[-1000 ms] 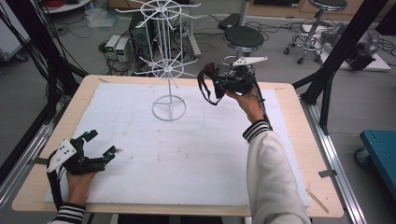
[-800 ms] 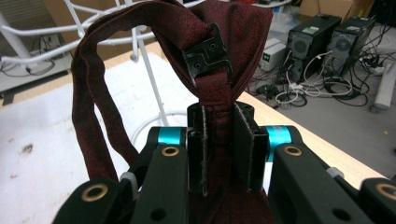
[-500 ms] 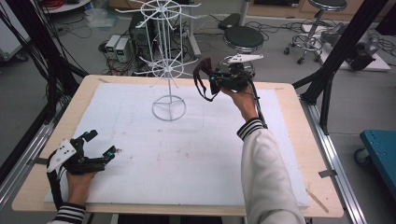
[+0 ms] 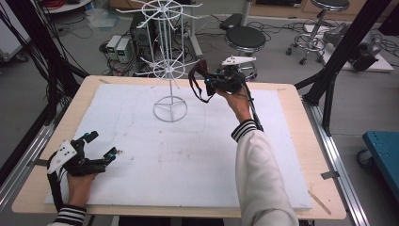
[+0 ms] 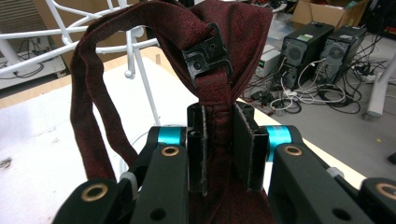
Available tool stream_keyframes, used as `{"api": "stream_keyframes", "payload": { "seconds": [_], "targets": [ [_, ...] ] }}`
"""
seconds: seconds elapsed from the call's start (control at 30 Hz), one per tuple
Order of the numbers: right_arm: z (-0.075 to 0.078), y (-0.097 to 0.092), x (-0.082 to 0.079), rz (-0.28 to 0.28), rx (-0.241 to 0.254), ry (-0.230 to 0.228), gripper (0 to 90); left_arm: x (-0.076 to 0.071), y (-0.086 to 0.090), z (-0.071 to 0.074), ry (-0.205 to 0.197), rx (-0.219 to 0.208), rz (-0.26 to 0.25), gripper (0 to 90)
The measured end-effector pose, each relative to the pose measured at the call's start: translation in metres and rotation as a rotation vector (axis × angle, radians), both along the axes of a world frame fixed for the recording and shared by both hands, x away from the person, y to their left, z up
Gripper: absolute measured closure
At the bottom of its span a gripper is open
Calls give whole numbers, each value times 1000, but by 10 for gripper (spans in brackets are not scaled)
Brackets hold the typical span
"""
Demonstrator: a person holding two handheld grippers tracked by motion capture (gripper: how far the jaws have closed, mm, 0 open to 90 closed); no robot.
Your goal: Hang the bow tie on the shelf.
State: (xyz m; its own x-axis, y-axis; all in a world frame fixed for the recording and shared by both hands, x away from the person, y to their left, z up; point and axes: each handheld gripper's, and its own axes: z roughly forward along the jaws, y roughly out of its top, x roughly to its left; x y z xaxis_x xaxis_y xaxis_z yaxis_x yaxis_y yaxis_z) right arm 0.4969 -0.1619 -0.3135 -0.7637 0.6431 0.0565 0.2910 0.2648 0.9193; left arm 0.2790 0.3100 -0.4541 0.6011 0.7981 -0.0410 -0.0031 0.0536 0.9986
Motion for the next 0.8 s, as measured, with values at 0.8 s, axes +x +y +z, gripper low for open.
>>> {"api": "stream_keyframes", "payload": {
  "seconds": [0.8],
  "targets": [
    [-16,17,6,-4,-31,26,764,0,0,0,-4,2,-3,17]
  ]
}}
